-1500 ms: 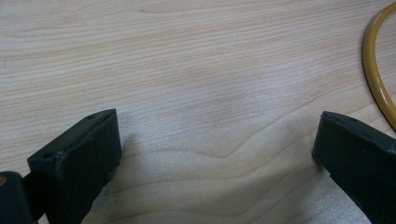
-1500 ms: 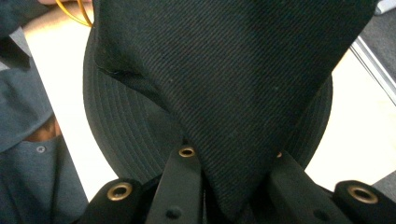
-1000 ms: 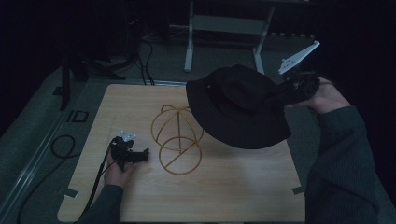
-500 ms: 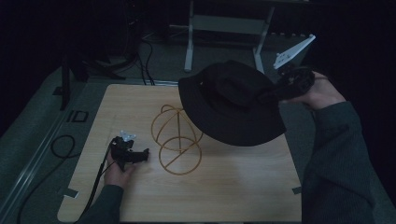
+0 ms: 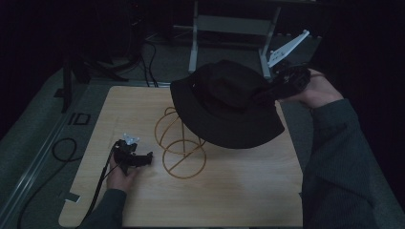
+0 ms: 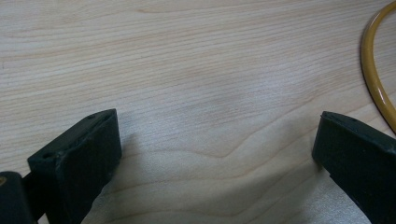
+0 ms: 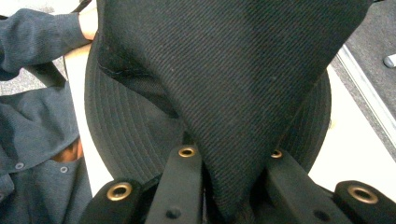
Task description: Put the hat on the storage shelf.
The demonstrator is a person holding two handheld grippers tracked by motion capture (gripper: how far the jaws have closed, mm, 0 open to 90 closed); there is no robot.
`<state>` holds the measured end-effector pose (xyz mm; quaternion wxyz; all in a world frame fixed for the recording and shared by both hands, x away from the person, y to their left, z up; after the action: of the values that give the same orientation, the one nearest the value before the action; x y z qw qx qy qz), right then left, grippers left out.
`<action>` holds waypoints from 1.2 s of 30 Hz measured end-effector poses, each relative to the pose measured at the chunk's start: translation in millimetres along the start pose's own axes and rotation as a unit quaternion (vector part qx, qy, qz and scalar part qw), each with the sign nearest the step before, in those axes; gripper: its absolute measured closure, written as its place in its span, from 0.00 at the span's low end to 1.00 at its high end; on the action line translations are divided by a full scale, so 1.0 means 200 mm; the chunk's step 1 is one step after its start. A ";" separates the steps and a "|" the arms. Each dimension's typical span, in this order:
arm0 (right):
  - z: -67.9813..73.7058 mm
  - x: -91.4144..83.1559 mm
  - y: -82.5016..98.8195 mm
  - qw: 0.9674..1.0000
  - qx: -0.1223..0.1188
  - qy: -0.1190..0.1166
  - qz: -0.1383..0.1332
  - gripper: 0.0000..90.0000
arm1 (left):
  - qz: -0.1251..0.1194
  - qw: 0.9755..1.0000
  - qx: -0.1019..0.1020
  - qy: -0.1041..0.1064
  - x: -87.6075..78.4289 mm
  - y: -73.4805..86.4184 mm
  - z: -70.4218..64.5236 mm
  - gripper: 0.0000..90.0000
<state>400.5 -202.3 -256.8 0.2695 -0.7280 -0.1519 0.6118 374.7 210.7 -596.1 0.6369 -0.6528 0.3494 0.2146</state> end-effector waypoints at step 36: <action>0.03 0.22 -0.23 0.999 -0.033 -0.027 0.012 0.95 | 0.001 1.000 0.001 0.000 0.00 0.00 -0.01 0.02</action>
<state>407.9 -138.5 -266.7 0.2338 -0.7211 -0.1706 0.6295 374.5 209.7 -596.1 0.6374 -0.6520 0.3497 0.2151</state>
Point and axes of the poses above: each handheld gripper's, and its own axes: x roughly forward along the jaws, y roughly out of its underside, z roughly to its left, the point moved 4 cm from there along x, roughly forward along the jaws, and after that the axes turned 9 degrees about -x, right-handed, at the moved point
